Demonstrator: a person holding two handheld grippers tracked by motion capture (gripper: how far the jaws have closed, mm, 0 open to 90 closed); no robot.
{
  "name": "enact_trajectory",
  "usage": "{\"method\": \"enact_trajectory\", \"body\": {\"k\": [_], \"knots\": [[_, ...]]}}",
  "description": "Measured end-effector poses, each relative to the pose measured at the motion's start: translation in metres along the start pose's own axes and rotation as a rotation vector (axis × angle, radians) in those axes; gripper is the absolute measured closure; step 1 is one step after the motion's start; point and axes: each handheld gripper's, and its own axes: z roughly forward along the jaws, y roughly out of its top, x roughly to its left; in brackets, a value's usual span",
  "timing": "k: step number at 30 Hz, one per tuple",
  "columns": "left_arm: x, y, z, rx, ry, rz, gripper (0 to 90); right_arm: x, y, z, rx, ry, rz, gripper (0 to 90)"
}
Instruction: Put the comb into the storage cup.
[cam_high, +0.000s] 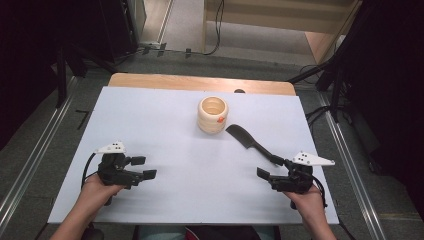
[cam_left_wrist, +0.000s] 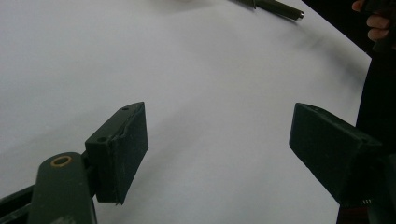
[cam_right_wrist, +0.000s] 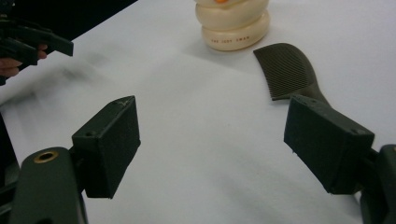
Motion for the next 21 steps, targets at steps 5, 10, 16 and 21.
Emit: {"method": "enact_trajectory", "body": {"k": [5, 10, 16, 21], "knots": [[0.000, 0.000, 0.000, 0.000, -0.002, 0.002, 20.1, -0.009, 0.004, -0.001, 0.004, -0.014, 0.005, 16.6], [0.000, 0.000, 0.000, 0.000, 0.000, 0.001, 20.1, -0.014, 0.007, 0.001, -0.001, -0.015, 0.006, 16.6], [0.000, -0.001, 0.000, 0.000, 0.001, 0.002, 20.1, -0.020, 0.013, 0.004, -0.002, -0.017, -0.003, 16.6], [0.000, -0.001, 0.000, 0.001, 0.001, 0.001, 20.1, -0.027, 0.018, 0.007, -0.004, -0.028, -0.021, 16.7]]}}
